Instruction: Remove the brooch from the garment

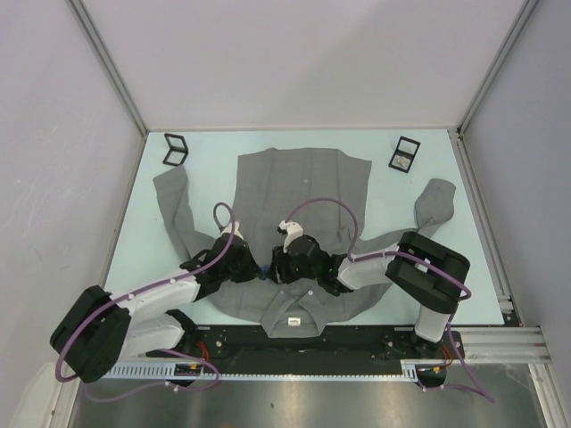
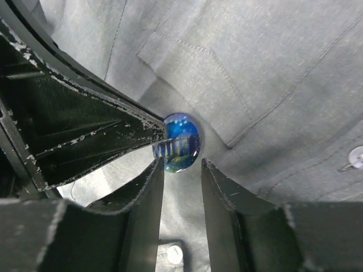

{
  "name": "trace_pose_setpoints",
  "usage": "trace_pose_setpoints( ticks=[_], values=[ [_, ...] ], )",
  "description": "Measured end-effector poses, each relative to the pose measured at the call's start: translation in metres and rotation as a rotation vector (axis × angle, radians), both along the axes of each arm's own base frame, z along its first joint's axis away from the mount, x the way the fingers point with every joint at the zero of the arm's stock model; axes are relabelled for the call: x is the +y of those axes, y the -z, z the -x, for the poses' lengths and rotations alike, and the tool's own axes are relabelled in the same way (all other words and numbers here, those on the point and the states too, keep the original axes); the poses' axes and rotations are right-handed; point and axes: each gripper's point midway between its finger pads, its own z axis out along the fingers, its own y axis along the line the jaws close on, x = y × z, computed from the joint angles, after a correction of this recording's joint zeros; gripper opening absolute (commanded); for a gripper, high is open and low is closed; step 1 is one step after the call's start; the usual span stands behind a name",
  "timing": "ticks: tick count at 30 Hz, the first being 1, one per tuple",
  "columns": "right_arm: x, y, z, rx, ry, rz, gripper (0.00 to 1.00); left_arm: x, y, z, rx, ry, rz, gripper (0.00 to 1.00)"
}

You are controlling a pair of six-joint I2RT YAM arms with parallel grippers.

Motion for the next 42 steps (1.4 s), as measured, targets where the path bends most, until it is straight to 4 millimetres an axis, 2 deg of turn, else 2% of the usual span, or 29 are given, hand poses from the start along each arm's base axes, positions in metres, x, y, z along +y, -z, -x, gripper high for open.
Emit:
trace_pose_setpoints(
  ticks=[6,18,21,27,30,31,33,34,37,42],
  values=[
    [0.002,-0.001,-0.001,0.059,0.004,-0.043,0.39,0.001,0.0,0.001,-0.006,-0.002,0.004,0.1],
    [0.005,0.003,-0.005,0.185,0.007,-0.179,0.33,0.005,0.002,0.003,-0.01,-0.022,0.008,0.11],
    [0.008,0.002,-0.003,0.206,-0.002,-0.205,0.3,0.005,0.002,0.003,-0.01,-0.023,0.008,0.11],
    [0.008,0.004,-0.001,0.222,-0.006,-0.226,0.14,0.007,0.003,0.005,-0.004,-0.027,0.01,0.12],
    [0.009,0.001,-0.001,0.215,-0.01,-0.234,0.1,0.008,0.001,0.007,-0.002,-0.029,0.011,0.23],
    [0.01,0.001,-0.001,0.212,-0.012,-0.237,0.1,0.008,-0.001,0.009,0.0,-0.033,0.015,0.35],
    [0.011,0.0,0.0,0.206,-0.015,-0.24,0.09,0.01,-0.004,0.011,0.005,-0.046,0.023,0.45],
    [0.012,-0.001,0.001,0.204,-0.018,-0.24,0.07,0.01,-0.006,0.012,0.008,-0.051,0.028,0.53],
    [0.013,-0.002,0.002,0.189,-0.023,-0.238,0.04,0.011,-0.016,0.013,0.023,-0.09,0.05,0.62],
    [0.014,-0.004,0.003,0.159,-0.031,-0.226,0.0,0.009,-0.035,0.005,0.069,-0.205,0.103,0.64]
  ],
)
